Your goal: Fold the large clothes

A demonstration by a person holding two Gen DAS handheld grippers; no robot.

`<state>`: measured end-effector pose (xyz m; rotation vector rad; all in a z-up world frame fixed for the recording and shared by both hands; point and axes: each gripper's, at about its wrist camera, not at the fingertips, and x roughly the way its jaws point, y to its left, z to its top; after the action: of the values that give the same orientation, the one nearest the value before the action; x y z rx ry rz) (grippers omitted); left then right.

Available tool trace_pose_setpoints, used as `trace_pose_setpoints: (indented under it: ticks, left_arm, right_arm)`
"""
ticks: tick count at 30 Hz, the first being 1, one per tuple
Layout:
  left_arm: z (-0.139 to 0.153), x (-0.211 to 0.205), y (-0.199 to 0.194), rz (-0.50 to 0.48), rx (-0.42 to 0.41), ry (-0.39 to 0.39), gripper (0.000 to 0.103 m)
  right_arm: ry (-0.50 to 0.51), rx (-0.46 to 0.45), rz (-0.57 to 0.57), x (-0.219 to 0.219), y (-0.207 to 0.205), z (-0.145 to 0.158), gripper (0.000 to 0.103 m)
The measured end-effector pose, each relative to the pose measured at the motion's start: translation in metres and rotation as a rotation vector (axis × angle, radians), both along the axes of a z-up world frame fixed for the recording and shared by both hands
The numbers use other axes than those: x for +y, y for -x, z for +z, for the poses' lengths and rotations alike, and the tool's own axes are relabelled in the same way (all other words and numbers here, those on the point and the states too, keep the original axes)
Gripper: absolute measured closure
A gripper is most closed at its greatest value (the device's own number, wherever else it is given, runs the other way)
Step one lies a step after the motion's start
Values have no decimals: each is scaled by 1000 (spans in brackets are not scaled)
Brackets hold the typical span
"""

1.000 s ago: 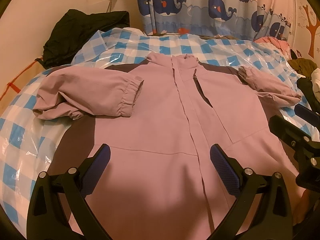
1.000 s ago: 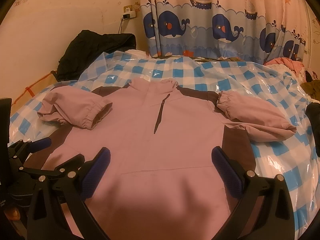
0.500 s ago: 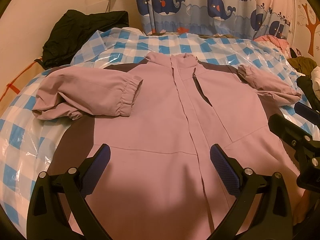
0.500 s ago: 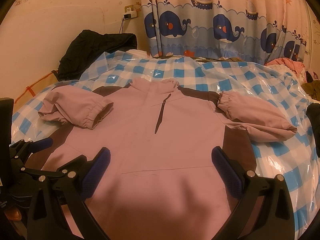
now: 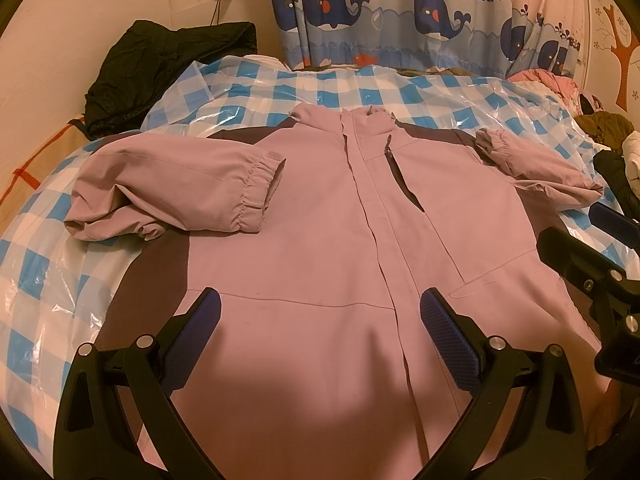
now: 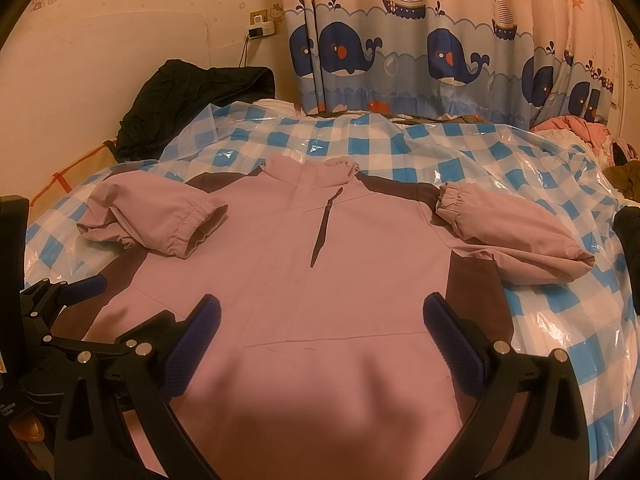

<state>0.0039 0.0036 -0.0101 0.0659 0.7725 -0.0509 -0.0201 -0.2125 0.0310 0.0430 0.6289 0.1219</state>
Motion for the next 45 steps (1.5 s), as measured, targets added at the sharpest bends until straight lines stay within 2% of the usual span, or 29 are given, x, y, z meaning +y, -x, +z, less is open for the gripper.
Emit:
trace_pose_setpoints:
  ticks: [17, 45]
  left_arm:
    - [0, -3, 1, -2, -17, -29, 7]
    - [2, -3, 2, -3, -21, -29, 7]
  right_arm:
    - [-1, 0, 1, 0, 0, 0, 5]
    - [-11, -4, -2, 0, 0, 1, 5]
